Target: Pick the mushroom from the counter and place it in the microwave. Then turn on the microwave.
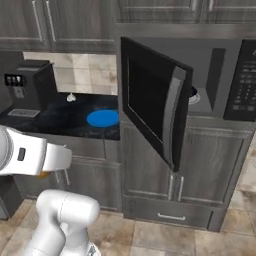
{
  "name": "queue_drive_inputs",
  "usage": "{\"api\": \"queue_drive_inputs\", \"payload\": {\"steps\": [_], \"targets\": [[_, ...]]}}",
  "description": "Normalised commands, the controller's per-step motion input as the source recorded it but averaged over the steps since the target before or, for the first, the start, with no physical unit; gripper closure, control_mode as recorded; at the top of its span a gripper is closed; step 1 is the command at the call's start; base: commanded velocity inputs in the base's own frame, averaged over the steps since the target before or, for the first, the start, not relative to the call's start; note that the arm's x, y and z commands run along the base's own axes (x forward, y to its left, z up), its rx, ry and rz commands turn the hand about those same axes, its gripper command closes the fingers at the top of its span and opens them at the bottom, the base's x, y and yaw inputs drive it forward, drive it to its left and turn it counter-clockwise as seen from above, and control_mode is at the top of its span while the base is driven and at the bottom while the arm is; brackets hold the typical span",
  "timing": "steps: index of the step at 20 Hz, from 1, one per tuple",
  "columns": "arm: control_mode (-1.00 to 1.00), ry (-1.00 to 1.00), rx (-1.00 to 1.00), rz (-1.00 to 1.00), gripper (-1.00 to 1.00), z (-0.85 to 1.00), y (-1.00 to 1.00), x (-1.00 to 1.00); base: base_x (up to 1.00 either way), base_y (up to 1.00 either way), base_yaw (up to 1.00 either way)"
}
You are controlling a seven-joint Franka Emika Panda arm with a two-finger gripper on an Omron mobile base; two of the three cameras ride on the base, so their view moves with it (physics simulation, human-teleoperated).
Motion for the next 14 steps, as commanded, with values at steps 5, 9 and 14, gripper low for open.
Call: {"api": "queue_drive_inputs", "payload": {"steps": [5, 9, 14], "targets": [[1.0, 0.0, 0.0, 0.0, 1.0, 0.0, 0.0, 0.0, -0.01, -0.79, 0.0], [1.0, 0.0, 0.0, 0.0, 1.0, 0.0, 0.0, 0.0, -0.02, -0.86, 0.0], [1.0, 0.0, 0.0, 0.0, 1.0, 0.0, 0.0, 0.0, 0.0, -0.76, 0.04]]}}
